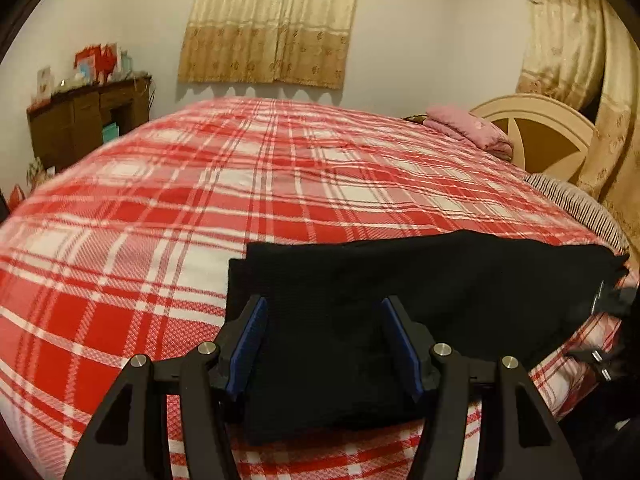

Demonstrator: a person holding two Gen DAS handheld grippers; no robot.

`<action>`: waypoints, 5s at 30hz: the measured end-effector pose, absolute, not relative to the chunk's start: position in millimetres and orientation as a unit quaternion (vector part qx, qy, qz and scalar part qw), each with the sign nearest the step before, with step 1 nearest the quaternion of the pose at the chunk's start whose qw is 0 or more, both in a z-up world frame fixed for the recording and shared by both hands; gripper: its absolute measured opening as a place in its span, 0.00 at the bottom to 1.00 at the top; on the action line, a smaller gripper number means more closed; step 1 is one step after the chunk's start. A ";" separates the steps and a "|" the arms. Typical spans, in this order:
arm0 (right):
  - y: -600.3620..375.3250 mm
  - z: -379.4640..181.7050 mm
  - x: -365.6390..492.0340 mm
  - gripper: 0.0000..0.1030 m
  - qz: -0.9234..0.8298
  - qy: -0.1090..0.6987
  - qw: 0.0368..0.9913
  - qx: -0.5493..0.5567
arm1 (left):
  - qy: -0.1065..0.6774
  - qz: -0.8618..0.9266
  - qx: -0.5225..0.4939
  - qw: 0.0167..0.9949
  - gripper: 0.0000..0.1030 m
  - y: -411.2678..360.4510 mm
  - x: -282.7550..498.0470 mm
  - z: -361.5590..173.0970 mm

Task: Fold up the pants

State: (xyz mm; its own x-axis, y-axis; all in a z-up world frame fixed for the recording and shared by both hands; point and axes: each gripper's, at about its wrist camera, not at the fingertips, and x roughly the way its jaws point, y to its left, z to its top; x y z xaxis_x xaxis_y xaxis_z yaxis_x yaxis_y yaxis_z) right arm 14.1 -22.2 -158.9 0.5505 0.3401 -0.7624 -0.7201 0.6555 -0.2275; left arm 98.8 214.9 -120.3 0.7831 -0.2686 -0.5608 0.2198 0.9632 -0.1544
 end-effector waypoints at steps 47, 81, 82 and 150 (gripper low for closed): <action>-108.6 -121.9 26.2 0.69 0.210 0.347 0.890 -0.209 | 0.328 -0.220 0.003 0.919 0.62 118.1 110.4 -120.5; -465.6 -83.4 -3.7 0.63 -0.114 0.313 0.900 0.280 | 0.313 -0.507 0.199 0.778 0.62 -228.2 94.2 -120.6; -466.4 -84.9 -4.4 0.62 -0.112 0.312 0.900 0.282 | 0.316 -0.503 0.203 0.778 0.62 -230.0 95.5 -124.0; -523.0 -92.7 36.3 0.14 -0.101 0.360 0.888 0.266 | 0.292 -0.527 0.162 0.782 0.49 -202.2 75.2 -115.2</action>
State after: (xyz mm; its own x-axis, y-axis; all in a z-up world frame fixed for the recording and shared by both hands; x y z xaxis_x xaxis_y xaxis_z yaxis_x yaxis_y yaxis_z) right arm 36.3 -523.0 -92.7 0.7199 0.0130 -0.6940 0.3706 0.8381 0.4002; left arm 75.2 -202.2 -115.2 0.2741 -0.7299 -0.6262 0.9184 0.3918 -0.0548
